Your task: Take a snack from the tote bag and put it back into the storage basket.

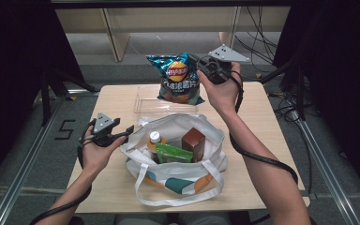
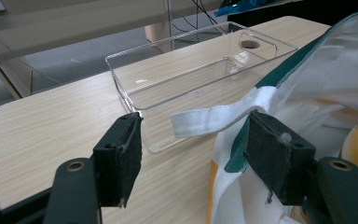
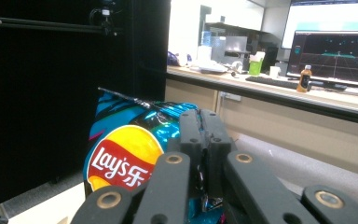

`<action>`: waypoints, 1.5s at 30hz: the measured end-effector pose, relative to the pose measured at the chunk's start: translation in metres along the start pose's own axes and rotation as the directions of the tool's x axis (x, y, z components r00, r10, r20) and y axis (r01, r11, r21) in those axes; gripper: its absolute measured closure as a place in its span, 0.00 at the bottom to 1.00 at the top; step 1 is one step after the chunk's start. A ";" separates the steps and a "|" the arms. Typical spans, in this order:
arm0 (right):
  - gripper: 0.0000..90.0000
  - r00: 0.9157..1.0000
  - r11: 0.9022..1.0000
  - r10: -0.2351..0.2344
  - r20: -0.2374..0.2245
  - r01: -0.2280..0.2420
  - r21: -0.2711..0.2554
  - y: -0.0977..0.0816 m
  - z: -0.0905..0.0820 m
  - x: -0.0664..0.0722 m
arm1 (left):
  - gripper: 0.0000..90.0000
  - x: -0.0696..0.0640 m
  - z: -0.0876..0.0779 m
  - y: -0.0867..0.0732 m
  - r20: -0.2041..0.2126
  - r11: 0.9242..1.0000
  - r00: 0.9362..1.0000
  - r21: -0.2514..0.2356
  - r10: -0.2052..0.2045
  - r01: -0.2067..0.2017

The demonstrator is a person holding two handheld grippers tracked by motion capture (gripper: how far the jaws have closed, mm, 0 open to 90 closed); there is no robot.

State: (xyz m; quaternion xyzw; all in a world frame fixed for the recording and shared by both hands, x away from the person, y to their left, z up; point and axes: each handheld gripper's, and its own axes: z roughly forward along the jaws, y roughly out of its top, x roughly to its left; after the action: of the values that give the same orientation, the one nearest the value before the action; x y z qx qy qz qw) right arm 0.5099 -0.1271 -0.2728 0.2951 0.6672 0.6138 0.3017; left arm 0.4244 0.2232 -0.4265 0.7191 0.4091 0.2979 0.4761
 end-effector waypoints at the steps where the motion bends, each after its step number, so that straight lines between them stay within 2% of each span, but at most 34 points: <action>1: 0.99 1.000 1.000 0.001 -0.002 -0.001 0.000 0.000 0.001 0.000 | 0.39 0.000 0.000 0.000 0.000 1.000 1.000 0.001 0.001 -0.001; 4: 0.99 1.000 1.000 -0.005 0.002 0.005 0.006 -0.002 0.004 0.000 | 0.39 0.000 0.000 -0.001 -0.003 1.000 1.000 0.008 0.000 0.000; 5: 0.99 1.000 1.000 0.007 -0.001 -0.007 0.015 -0.003 0.005 0.001 | 0.39 0.000 0.000 -0.001 -0.003 1.000 1.000 0.007 -0.001 0.001; 11: 0.99 1.000 1.000 -0.003 0.000 0.003 0.012 -0.005 0.009 0.000 | 0.39 0.000 0.000 0.000 0.000 1.000 1.000 0.000 0.001 -0.001; 14: 0.99 1.000 1.000 0.010 0.000 -0.010 0.009 -0.005 0.010 0.000 | 0.39 0.000 0.000 -0.001 -0.007 1.000 1.000 0.004 -0.003 0.003; 17: 0.99 1.000 1.000 -0.003 0.001 0.002 0.009 -0.005 0.011 -0.001 | 0.39 0.000 0.000 0.000 -0.001 1.000 1.000 -0.002 0.002 -0.002; 32: 0.99 1.000 0.999 0.019 0.002 -0.019 0.028 -0.012 0.024 -0.003 | 0.39 0.002 0.001 -0.001 -0.001 1.000 1.000 -0.011 -0.003 0.003; 34: 0.99 1.000 1.000 0.018 0.010 -0.018 0.025 -0.012 0.025 -0.003 | 0.39 0.001 0.000 -0.001 -0.009 1.000 1.000 0.002 -0.005 0.005; 38: 0.99 1.000 0.999 0.021 0.009 -0.022 0.033 -0.013 0.028 -0.005 | 0.39 0.001 0.000 -0.001 -0.008 1.000 1.000 0.002 -0.002 0.002; 39: 0.99 0.999 0.999 0.038 0.007 -0.038 0.036 -0.014 0.031 -0.006 | 0.39 0.001 0.000 -0.001 -0.010 1.000 1.000 0.003 0.000 0.000; 45: 0.99 0.999 0.998 0.038 0.011 -0.039 0.048 -0.016 0.036 -0.008 | 0.39 0.000 0.001 -0.002 -0.009 1.000 1.000 0.001 -0.004 0.004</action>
State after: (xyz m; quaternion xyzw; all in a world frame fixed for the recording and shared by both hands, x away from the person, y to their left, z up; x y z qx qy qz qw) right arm 0.5418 -0.1114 -0.2912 0.3184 0.6744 0.6016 0.2860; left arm 0.4248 0.2234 -0.4284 0.7174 0.4128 0.2999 0.4743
